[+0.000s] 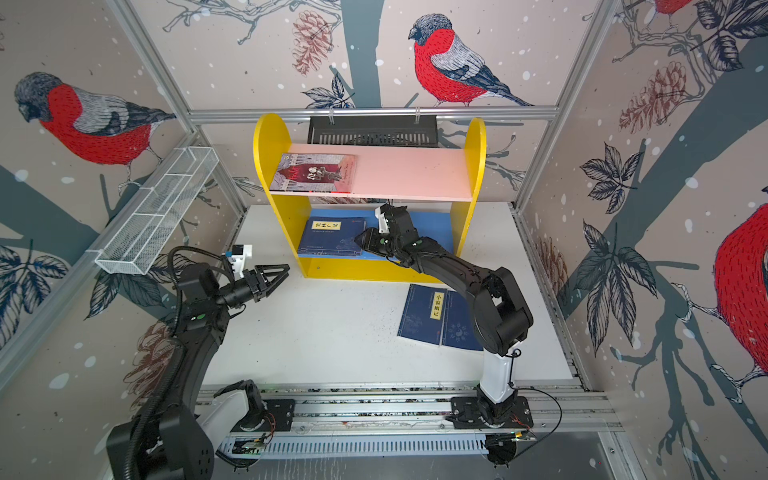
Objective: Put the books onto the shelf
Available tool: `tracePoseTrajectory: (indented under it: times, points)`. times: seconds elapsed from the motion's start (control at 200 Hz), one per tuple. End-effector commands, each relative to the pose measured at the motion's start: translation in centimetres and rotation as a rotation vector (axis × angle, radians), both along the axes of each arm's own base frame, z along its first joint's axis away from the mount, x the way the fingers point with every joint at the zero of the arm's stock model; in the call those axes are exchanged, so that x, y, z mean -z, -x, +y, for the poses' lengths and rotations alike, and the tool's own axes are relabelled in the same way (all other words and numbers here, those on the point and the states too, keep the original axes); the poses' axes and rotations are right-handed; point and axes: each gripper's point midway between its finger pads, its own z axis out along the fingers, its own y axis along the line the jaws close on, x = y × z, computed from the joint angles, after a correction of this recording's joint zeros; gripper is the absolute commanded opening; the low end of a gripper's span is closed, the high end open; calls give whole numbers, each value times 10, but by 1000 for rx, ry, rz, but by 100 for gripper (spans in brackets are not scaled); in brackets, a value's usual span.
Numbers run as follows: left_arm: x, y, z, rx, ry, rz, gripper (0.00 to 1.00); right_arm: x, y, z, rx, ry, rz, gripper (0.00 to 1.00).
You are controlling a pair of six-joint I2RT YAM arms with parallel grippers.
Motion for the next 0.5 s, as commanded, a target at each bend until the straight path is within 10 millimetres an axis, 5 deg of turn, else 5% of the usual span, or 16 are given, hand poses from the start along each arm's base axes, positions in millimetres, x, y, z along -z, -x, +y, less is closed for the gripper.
tracePoseTrajectory:
  times: [0.0, 0.495]
  points:
    - [-3, 3, -2, 20, -4, -23, 56, -4, -2, 4, -13, -8, -25, 40]
    - [-2, 0, 0, 10, -18, -19, 55, -5, -3, 12, -32, -42, -16, 32]
